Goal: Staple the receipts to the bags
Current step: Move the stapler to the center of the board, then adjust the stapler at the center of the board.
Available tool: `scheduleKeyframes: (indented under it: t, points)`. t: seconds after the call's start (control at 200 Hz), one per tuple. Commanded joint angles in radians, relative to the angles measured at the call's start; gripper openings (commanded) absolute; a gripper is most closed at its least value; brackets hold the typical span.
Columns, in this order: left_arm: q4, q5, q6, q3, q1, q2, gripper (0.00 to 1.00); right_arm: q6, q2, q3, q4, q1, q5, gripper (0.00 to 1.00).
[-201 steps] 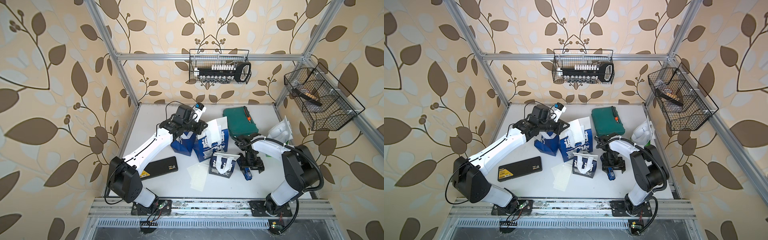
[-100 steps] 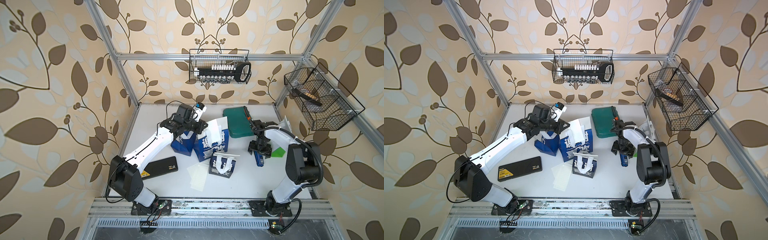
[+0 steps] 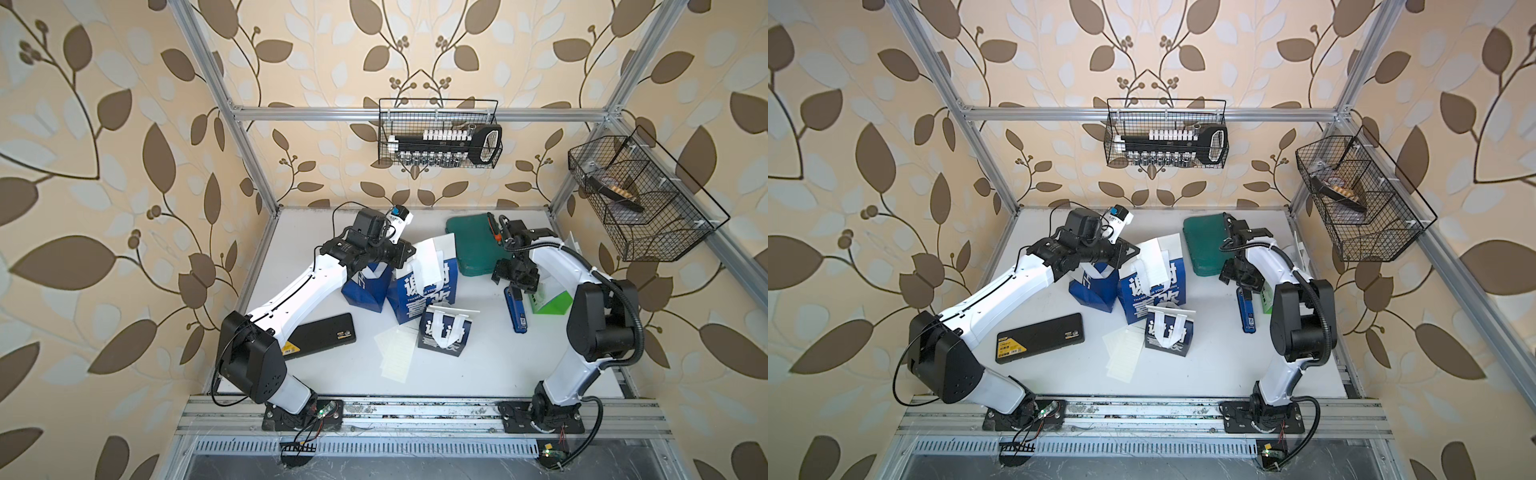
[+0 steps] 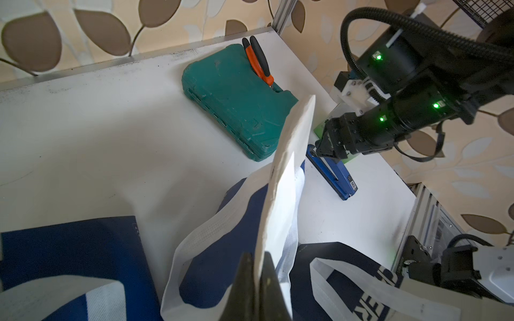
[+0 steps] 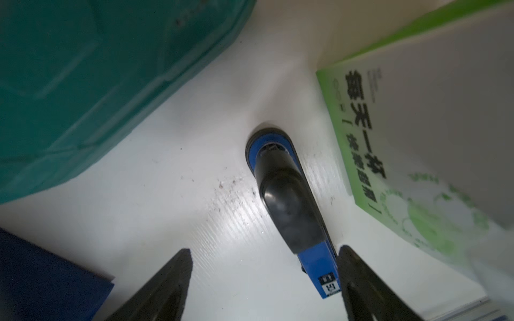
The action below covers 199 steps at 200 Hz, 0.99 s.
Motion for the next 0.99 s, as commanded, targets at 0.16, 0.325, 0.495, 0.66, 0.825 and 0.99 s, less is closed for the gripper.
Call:
scheduleKeyframes:
  t: [0.16,0.325,0.495,0.66,0.825,0.99]
  points:
    - [-0.013,-0.015,0.023,0.013,-0.007,-0.011,0.00,-0.090,0.083,0.031,0.037,-0.015,-0.063,0.81]
    - [-0.011,-0.017,0.025,0.010,-0.007,0.004,0.00,-0.120,0.026,-0.060,0.133,0.069,-0.215,0.78]
    - [-0.009,-0.020,0.028,0.017,-0.007,0.013,0.00,-0.155,-0.053,-0.163,0.098,0.213,-0.365,0.77]
    - [-0.013,-0.025,0.036,0.013,-0.007,0.018,0.00,-0.127,-0.175,-0.287,0.004,0.233,-0.375,0.77]
    - [-0.002,-0.012,0.029,0.017,-0.007,0.033,0.00,0.002,-0.349,-0.245,-0.107,0.114,-0.201,0.78]
    - [0.008,-0.002,0.019,0.022,-0.007,0.040,0.00,0.151,-0.391,-0.256,-0.215,0.079,-0.248,0.82]
